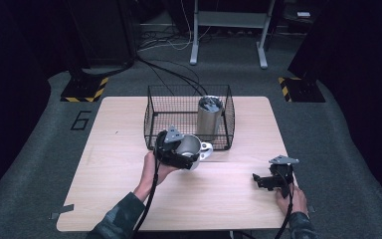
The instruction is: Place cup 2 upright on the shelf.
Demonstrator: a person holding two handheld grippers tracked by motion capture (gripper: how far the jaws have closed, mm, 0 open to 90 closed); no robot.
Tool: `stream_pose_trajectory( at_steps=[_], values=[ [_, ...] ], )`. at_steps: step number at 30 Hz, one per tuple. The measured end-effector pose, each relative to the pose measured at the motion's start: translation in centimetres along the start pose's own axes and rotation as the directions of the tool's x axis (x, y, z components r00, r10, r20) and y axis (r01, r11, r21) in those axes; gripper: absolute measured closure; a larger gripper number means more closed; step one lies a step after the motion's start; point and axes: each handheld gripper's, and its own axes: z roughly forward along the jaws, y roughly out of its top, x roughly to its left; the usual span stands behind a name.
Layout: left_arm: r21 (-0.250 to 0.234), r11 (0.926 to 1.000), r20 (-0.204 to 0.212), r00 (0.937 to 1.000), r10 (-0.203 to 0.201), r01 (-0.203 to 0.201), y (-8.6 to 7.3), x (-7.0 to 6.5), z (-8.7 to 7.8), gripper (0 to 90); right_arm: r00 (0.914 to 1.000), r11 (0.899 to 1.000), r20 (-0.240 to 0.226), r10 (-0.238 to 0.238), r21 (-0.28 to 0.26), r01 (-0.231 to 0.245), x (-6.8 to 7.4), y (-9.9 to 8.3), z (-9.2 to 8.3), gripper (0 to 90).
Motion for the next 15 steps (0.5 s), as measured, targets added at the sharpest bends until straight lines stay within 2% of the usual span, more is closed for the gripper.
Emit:
stream_pose_trajectory(
  at_steps=[13, 15],
  values=[
    [-0.03, 0.9994, -0.038, 0.9991, -0.02, 0.019, 1.1, 1.8, -2.0, 6.0, 1.0, 1.0, 0.0, 0.0, 0.0, 0.0, 0.0, 0.0, 0.0, 0.0],
    [-0.034, 0.9994, -0.047, 0.9988, -0.014, 0.012, 1.2, 1.9, -2.2, 6.0, 1.0, 1.0, 0.0, 0.0, 0.0, 0.0, 0.0, 0.0, 0.0, 0.0]
  ],
)
